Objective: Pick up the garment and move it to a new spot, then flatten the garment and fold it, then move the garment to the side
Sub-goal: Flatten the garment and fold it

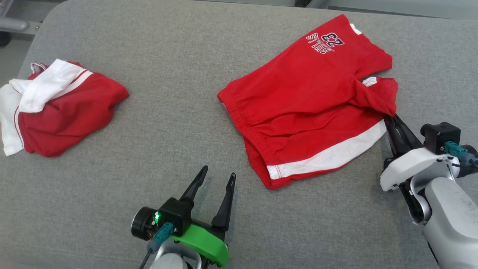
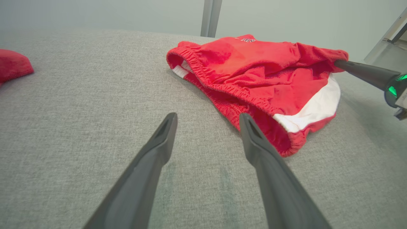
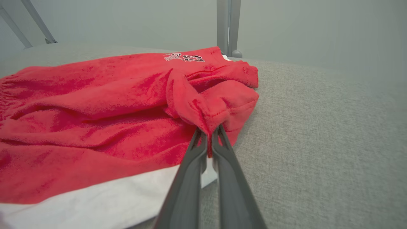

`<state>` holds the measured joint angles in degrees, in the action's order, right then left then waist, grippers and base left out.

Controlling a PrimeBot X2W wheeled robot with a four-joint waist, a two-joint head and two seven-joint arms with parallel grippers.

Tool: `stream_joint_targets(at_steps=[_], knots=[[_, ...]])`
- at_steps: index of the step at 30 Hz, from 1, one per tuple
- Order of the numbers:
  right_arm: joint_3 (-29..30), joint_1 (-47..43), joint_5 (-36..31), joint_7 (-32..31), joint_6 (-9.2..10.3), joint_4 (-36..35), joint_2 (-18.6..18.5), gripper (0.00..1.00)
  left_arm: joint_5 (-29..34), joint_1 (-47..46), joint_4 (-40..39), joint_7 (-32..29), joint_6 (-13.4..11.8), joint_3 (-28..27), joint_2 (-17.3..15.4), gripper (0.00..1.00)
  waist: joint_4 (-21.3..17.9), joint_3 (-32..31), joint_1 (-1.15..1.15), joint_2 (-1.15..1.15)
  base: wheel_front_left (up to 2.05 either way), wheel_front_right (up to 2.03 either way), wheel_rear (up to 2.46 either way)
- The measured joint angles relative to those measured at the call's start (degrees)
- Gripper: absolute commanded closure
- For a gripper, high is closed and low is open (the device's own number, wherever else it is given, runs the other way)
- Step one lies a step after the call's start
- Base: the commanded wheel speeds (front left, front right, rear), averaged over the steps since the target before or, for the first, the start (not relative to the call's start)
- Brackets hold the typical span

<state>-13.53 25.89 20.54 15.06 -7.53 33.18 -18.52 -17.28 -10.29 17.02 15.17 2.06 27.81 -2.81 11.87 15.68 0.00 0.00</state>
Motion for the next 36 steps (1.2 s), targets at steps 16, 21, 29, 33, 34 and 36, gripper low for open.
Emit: stream_joint_targets(at_steps=[16,21,29,33,34,36], knots=[[6.2,-9.7,6.4,-5.0,0.01,-21.6,-2.2,1.0,0.6,3.6,-0.1,0.0,0.5,-1.3,0.1,0.0,-8.3,-6.1,0.0,0.0,0.0,0.0,0.0],[7.2,2.5,0.6,-6.8,0.0,-11.8,-1.8,0.45,0.4,0.0,0.0,0.0,0.5,0.5,0.0,0.0,-7.8,-4.9,0.0,0.0,0.0,0.0,0.0],[11.7,15.9,-8.4,-2.6,0.01,15.3,2.5,0.0,0.3,-1.3,0.3,0.0,-0.2,0.7,0.0,0.0,-2.9,-2.7,0.0,0.0,0.0,0.0,0.0],[10.3,13.9,-8.4,-0.3,0.01,17.3,3.9,0.0,0.6,0.7,0.0,0.0,-0.6,-1.4,0.0,0.0,-1.9,-3.6,0.0,0.0,0.0,0.0,0.0],[9.7,12.3,-8.3,-0.2,0.01,16.7,3.9,0.0,0.9,1.5,-0.1,0.0,-0.7,-2.1,0.0,0.0,-1.9,-3.9,0.0,0.0,0.0,0.0,0.0],[9.9,8.1,-7.7,-0.1,0.01,11.8,4.5,0.0,1.4,3.3,-0.4,0.0,-0.9,-3.8,0.0,0.0,-2.2,-4.6,0.0,0.0,0.0,0.0,0.0]])
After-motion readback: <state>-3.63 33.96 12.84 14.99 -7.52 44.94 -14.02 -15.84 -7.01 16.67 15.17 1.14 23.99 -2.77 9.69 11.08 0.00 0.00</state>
